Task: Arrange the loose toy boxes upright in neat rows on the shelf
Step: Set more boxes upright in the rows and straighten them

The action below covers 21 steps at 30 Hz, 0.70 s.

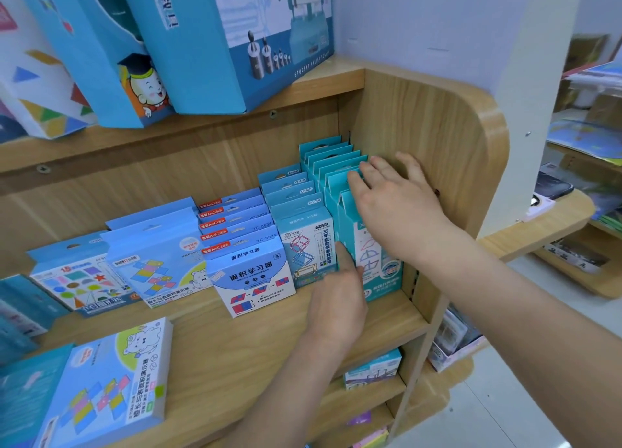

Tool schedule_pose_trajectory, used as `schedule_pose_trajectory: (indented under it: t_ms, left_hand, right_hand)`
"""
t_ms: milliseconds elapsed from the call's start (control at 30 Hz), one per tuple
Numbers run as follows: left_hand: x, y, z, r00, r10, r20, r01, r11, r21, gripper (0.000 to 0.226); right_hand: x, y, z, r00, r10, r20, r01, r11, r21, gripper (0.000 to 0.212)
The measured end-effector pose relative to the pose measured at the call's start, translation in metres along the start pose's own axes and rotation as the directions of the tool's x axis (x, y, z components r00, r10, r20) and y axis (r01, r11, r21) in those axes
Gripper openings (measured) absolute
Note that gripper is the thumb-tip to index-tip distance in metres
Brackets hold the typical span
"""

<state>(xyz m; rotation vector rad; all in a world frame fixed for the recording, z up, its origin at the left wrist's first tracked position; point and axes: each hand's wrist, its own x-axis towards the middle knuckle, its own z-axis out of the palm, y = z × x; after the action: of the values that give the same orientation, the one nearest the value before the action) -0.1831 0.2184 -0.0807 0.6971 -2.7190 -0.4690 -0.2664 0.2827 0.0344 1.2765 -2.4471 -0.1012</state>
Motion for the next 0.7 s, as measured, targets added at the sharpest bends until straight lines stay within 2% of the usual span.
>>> schedule_pose_trajectory:
  t_ms: [100, 200, 300, 433, 700]
  left_hand:
    - [0.005, -0.007, 0.000, 1.000, 0.006, -0.015, -0.006, 1.000, -0.006, 0.057]
    - [0.008, -0.015, -0.001, 0.994, -0.072, -0.080, 0.051, 0.969, -0.244, 0.057]
    - [0.005, -0.017, -0.001, 0.989, -0.117, -0.093, 0.072, 0.918, -0.389, 0.056]
    - [0.003, -0.018, -0.003, 0.993, -0.089, -0.079, 0.054, 0.929, -0.367, 0.056]
    - [-0.007, -0.017, -0.013, 0.981, -0.103, -0.164, 0.031, 0.919, -0.393, 0.054]
  right_hand:
    - [-0.002, -0.001, 0.002, 0.995, 0.053, -0.079, -0.044, 0.993, 0.109, 0.060]
    - [-0.007, -0.001, 0.007, 0.975, 0.153, -0.164, -0.102, 0.954, 0.283, 0.055]
    - [-0.013, 0.002, 0.014, 0.961, 0.163, -0.222, -0.073, 0.928, 0.365, 0.047]
    - [-0.023, 0.005, 0.016, 0.944, 0.159, -0.290, -0.010, 0.890, 0.455, 0.046]
    - [-0.042, 0.007, 0.017, 0.951, 0.185, -0.250, -0.020, 0.839, 0.543, 0.052]
